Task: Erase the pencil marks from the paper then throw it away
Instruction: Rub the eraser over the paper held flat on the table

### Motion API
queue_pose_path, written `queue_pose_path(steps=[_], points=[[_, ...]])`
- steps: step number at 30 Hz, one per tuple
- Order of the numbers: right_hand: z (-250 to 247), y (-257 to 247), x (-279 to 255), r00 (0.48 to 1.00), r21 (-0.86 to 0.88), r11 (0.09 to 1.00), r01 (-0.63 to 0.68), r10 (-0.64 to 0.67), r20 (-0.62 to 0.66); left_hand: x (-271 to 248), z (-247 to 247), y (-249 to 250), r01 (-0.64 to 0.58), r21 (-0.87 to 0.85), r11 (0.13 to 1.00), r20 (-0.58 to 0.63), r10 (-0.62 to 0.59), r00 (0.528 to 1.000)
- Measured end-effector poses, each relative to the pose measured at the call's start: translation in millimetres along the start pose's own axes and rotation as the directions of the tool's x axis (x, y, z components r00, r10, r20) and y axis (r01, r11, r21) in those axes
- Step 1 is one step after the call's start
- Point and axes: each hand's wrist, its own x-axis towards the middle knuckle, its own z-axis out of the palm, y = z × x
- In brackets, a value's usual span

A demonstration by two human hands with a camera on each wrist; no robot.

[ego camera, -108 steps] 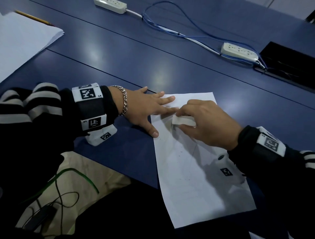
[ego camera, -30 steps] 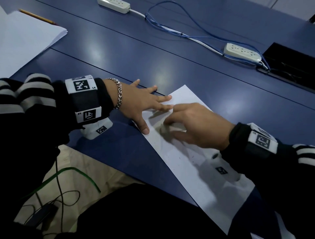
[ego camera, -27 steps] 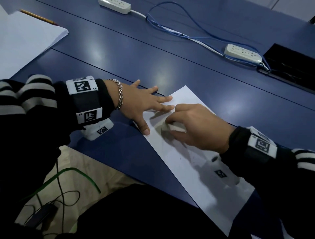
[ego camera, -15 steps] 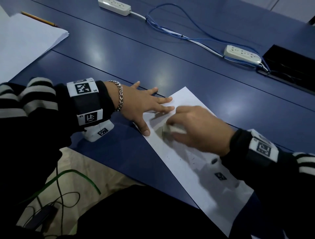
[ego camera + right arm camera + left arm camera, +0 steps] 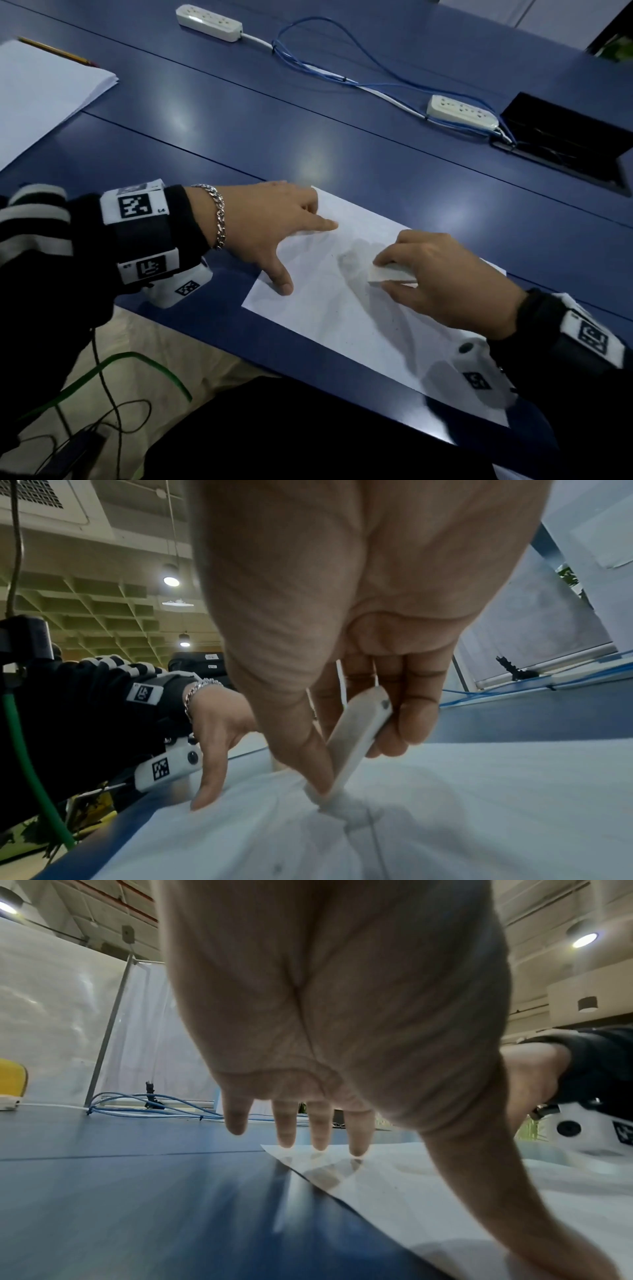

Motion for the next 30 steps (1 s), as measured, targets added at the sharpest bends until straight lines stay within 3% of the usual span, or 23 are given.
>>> queue_pose_path(steps=[4,7,12,17,23,26,28,30], points=[[-7,-14,13,0.998,-0.016,0.998,0.065,-0.065,0.006,7,7,5,-0.025,-0.013,1.0,0.134,0.026,0.991],[-4,-34,26,0.988,0.006,0.989,0.148,-0.148,0.034,10,7,4,-0.017,-0.015,1.0,0.151,0.019,0.988],[-1,-41,40,0.993,0.015,0.993,0.113,-0.113,-0.017,9,10,3,-0.009,-0.046,0.999,0.158,0.016,0.987],[1,-51,26,0.959,0.099,0.96,0.263,-0.271,0.081,8,8,5,0.002,-0.021,1.0,0.171,0.002,0.985],[-3,-37,38,0.978,-0.018,0.978,0.208,-0.208,-0.026,8,8,5,0.014,-0.029,0.999,0.176,-0.009,0.984],[3,-52,22,0.955,0.048,0.955,0.291,-0.293,0.037,7,7,6,0.016,-0.03,0.999,0.186,-0.01,0.983],[-2,-50,26,0.952,0.064,0.956,0.287,-0.292,0.087,7,7,5,0.014,-0.028,1.0,0.182,-0.008,0.983],[-6,-40,37,0.968,0.035,0.969,0.246,-0.247,0.045,8,7,5,0.014,-0.032,0.999,0.182,-0.007,0.983]])
